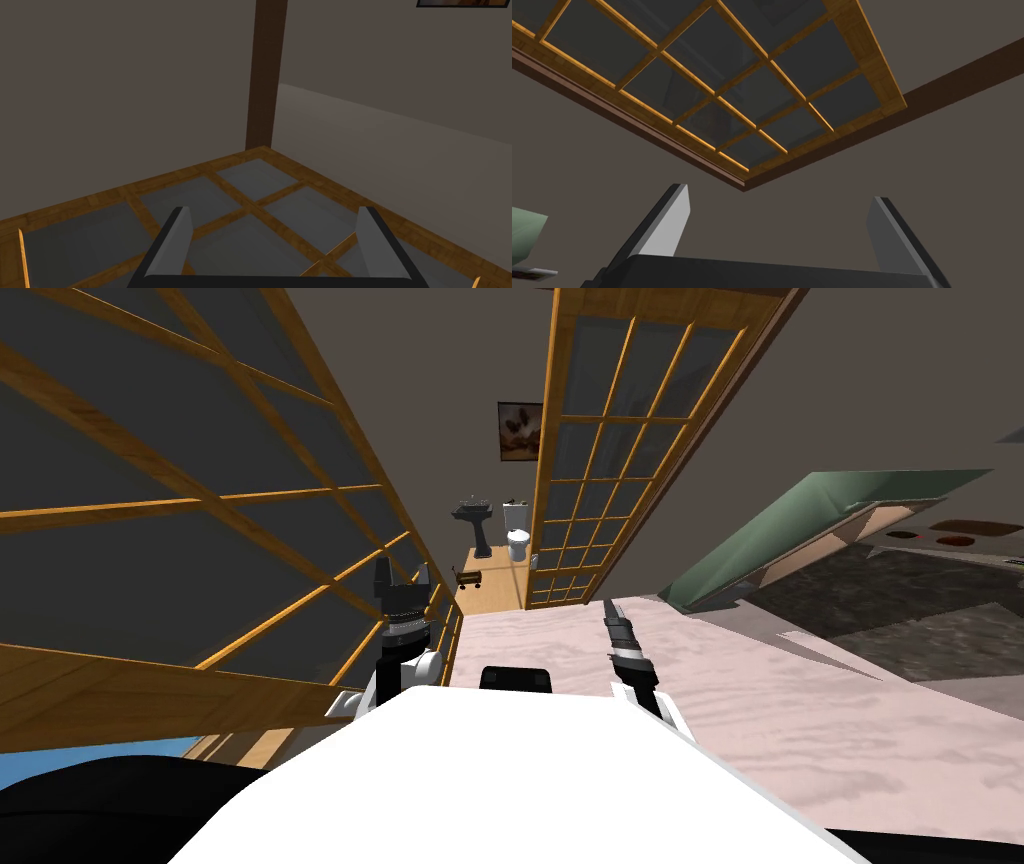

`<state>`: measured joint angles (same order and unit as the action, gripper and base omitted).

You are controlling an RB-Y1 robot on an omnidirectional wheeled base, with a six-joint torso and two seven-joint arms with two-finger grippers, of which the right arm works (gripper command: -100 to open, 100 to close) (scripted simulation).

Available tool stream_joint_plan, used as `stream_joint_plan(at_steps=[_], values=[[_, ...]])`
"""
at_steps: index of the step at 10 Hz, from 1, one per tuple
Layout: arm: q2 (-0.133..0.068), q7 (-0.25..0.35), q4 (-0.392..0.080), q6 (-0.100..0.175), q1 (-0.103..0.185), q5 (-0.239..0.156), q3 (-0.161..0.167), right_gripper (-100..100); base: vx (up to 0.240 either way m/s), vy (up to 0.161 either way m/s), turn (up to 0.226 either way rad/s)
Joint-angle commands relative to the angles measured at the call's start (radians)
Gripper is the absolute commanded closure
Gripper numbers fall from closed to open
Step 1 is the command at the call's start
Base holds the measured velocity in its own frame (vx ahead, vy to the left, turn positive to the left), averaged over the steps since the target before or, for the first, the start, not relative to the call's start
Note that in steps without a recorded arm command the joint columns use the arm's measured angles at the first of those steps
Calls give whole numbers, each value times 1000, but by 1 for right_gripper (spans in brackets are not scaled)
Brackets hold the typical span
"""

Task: Pull the door open

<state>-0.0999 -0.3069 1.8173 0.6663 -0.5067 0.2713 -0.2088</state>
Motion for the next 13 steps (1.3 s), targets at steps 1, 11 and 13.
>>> stream_joint_plan(at_steps=[1, 11, 13], values=[[-2, -29, -34, 21, 3, 9, -10, -100, 111, 18, 48], [-4, -196, -218, 142, -3, 70, -69, -100, 116, 26, 54], [-3, -242, -268, 175, -5, 87, -85, -100, 155, 39, 81]])
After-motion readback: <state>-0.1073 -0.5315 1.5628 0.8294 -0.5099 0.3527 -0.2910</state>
